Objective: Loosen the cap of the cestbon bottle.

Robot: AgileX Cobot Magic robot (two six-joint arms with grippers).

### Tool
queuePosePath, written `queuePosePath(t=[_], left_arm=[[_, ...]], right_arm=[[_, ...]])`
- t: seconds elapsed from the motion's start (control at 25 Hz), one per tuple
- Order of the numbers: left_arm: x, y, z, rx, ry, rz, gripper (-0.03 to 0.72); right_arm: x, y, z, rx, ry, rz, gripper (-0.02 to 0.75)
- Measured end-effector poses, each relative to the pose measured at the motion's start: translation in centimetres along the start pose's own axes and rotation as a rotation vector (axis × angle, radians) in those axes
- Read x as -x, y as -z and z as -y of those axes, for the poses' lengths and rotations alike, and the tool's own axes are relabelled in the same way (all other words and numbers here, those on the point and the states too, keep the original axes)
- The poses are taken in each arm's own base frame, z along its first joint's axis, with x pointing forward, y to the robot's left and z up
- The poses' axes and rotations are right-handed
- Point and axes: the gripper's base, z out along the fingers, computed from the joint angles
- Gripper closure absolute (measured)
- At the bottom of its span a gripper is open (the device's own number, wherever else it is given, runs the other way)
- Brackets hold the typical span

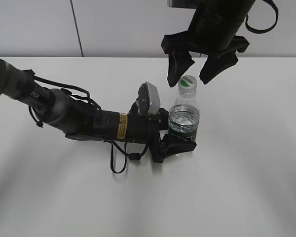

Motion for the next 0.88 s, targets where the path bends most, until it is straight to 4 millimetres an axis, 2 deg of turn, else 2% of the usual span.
queuePosePath(t=[0.4,0.52,0.76,0.88], left_arm=[[0.0,0.0,0.0,0.0,0.0,0.0,0.164],[0.0,0.0,0.0,0.0,0.0,0.0,0.164],[0.0,0.0,0.0,0.0,0.0,0.0,0.164],[0.0,0.0,0.0,0.0,0.0,0.0,0.164]], right_arm=[[-0.5,-0.4,-0.1,0.002,0.0,-0.036,0.166],[-0.5,-0.5,-0.1,0.003,0.018,-0.039,0.223],[-0.4,-1.0,0.0,0.007,0.055,-0.054,0.403],[-0.4,-1.0,0.0,0.007,0.071,-0.054,0.418]])
